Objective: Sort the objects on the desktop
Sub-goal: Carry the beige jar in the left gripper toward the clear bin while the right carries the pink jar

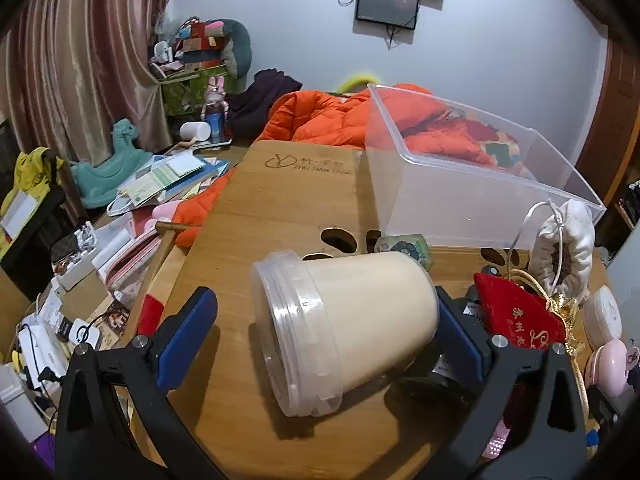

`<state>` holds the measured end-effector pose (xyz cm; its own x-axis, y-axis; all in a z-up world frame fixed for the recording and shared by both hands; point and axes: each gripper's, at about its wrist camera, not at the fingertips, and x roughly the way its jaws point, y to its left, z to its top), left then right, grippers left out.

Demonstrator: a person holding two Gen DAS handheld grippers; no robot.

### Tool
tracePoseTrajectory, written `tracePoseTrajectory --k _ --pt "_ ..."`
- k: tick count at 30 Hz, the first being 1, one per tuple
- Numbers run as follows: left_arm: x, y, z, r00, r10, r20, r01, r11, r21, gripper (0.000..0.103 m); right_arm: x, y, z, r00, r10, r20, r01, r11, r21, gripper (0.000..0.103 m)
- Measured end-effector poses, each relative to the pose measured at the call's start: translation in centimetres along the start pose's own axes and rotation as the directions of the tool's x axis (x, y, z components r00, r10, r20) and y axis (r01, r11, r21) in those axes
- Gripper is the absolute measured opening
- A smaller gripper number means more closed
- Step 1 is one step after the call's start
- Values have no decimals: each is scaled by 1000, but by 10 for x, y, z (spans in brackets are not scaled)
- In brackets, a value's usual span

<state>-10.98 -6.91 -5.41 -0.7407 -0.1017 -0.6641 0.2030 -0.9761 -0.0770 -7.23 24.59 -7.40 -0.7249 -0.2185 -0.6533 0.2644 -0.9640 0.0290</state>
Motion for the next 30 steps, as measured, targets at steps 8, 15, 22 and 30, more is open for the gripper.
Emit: tracePoseTrajectory --k 8,15,22,30 --pt "5 -3 3 999 -39 4 39 999 21 86 2 -3 -1 1000 -5 0 5 1000 -6 60" --pt "4 -5 0 999 -32 19 32 999 16 86 -3 5 -2 1000 24 7 -24 999 -41 60" --pt "-3 -2 -4 998 -61 17 61 998 3 86 -14 6 3 998 50 26 -49 998 -35 60" --pt "-18 -4 -5 996 -72 44 71 997 12 86 -14 7 9 998 67 15 -66 997 -42 60"
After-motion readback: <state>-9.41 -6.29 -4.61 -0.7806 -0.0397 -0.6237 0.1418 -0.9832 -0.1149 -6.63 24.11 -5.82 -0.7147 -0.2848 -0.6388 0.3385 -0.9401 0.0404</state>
